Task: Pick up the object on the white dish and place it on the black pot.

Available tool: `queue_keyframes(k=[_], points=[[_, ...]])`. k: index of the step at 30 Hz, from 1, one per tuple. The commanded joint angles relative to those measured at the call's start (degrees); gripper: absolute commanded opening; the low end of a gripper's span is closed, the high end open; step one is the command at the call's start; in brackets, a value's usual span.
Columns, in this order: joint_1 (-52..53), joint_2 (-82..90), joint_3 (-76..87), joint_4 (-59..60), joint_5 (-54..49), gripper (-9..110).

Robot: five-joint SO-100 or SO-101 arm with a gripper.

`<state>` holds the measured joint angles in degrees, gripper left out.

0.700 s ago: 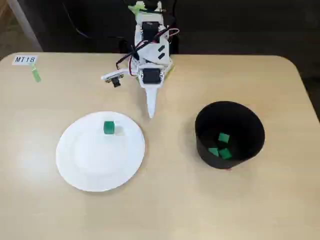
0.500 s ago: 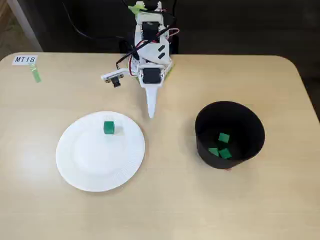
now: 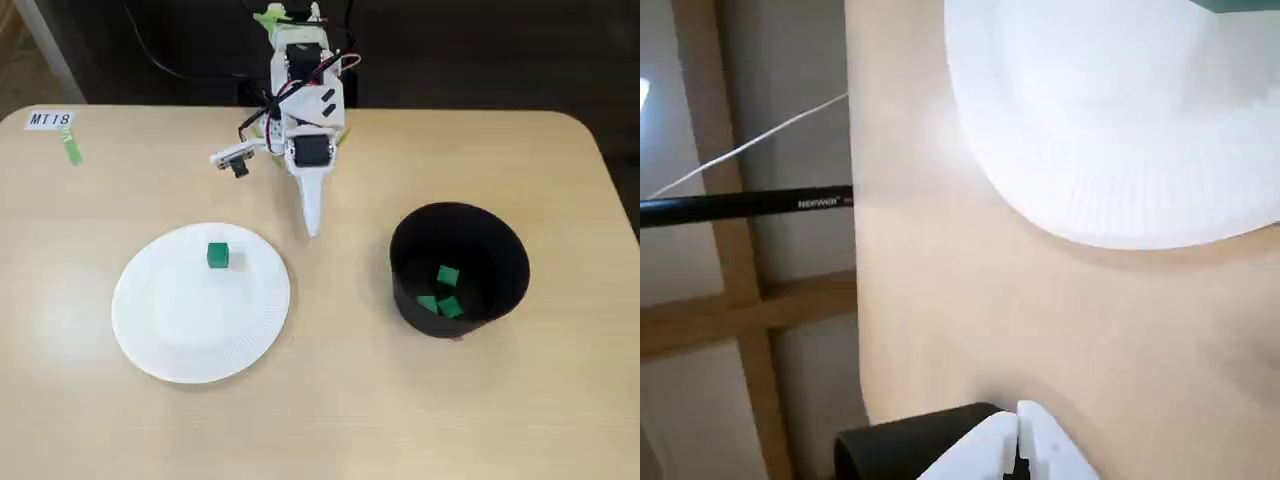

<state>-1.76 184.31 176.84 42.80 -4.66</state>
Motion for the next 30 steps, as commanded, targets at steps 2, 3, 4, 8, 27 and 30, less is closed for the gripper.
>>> queue_keyframes(k=[2,3,4,8,27,30], points=[[-0.8,3.4,-7.6,2.4,1.9,0],[-0.4,0.4,-10.8,2.8,2.3,0],[-0.3,-4.0,-14.4,2.8,2.4,0],[-1.3,-28.0,-35.6,7.1,0.3,0],[20.8,-70.4,-68.6,32.5,12.6,0],[23.9,-72.9,-68.6,33.3,17.1,0]])
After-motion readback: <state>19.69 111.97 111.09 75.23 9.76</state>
